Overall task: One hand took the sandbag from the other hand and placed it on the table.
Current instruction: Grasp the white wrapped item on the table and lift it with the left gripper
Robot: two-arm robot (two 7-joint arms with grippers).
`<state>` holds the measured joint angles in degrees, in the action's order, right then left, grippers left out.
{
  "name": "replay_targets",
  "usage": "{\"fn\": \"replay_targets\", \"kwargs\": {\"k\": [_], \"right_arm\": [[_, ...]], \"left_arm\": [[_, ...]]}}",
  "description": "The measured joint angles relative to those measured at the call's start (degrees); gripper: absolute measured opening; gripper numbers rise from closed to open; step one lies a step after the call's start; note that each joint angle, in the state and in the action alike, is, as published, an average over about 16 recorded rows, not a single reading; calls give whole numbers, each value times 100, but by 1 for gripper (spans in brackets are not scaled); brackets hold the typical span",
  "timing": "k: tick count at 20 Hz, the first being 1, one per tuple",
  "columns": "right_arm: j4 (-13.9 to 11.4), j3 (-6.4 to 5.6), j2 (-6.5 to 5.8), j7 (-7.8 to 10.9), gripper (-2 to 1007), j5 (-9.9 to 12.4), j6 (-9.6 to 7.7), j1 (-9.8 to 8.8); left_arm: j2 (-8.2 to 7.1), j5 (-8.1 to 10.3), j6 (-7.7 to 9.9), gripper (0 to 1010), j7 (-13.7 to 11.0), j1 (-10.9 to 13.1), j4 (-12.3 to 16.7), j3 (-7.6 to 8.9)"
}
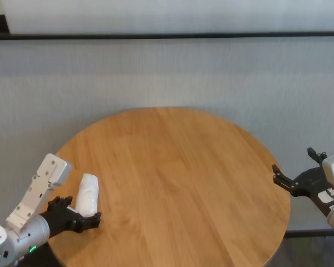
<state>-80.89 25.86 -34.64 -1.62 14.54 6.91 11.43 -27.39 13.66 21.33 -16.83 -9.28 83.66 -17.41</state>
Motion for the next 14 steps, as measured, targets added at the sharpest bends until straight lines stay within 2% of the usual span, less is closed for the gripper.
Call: {"fn": "replay_targets", "kwargs": {"k": [14], "right_arm": [[0,0,0,0,1007,0,0,0]], "left_arm": [[86,-264,-5,1000,-18,26,-45,80]]}}
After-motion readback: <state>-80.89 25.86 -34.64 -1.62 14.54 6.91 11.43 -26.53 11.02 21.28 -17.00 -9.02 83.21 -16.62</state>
